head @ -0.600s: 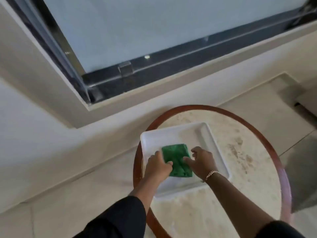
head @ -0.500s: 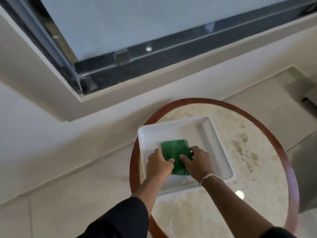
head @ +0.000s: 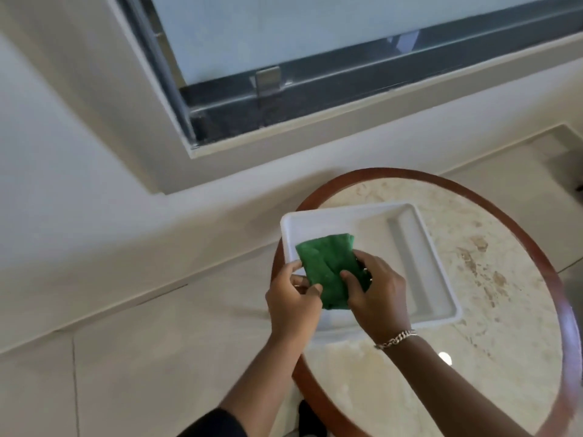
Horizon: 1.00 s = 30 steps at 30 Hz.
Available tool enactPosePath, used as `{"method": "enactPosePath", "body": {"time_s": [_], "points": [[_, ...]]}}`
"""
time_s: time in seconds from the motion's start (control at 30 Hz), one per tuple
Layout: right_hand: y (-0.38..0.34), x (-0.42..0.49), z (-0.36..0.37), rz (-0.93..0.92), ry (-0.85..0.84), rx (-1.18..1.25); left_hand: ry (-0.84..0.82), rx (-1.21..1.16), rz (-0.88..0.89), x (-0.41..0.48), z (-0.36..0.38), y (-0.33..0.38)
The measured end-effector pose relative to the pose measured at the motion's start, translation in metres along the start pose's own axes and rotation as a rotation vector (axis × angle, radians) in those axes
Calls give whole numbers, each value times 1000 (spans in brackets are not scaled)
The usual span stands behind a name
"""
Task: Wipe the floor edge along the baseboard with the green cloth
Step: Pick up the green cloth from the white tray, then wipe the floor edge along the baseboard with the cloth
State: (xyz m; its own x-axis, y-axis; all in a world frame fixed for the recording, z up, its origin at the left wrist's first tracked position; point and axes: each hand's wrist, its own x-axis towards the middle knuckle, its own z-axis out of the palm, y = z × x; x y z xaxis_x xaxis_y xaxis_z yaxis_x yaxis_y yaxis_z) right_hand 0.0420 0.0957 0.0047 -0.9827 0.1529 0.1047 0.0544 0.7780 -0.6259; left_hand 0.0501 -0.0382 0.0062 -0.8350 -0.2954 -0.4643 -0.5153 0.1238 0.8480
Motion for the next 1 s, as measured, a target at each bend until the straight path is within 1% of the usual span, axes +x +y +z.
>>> {"method": "enactPosePath", "body": {"time_s": [0.13,0.23,0.33,0.43,0.5,0.6,0.73,0.9,0.97,1.0], "points": [[-64,-31,18,-81,108,19,22,-134,67,-10,-71,-8],[-109,-67,57,-72,88,55,31,-184,64,-8,-136,-38],[-141,-110,126,-52,20,108,52,-165,52,3,-205,-97],[-157,-146,228,-36,-75,181,124,-100,21,35,-271,-173],[-157,-165,298,-13,-154,224,167,-61,-5,60,-305,-229],[-144,-193,402,84,-213,315,171,-33,-43,99,-342,-314],[-109,-211,518,99,-247,355,174,-60,-60,161,-359,-413],[-52,-215,620,61,-254,314,197,-73,-71,229,-344,-512],[-32,-212,652,44,-260,301,185,-43,-50,255,-337,-544],[-25,-210,663,44,-255,302,183,10,-10,266,-336,-557]]}}
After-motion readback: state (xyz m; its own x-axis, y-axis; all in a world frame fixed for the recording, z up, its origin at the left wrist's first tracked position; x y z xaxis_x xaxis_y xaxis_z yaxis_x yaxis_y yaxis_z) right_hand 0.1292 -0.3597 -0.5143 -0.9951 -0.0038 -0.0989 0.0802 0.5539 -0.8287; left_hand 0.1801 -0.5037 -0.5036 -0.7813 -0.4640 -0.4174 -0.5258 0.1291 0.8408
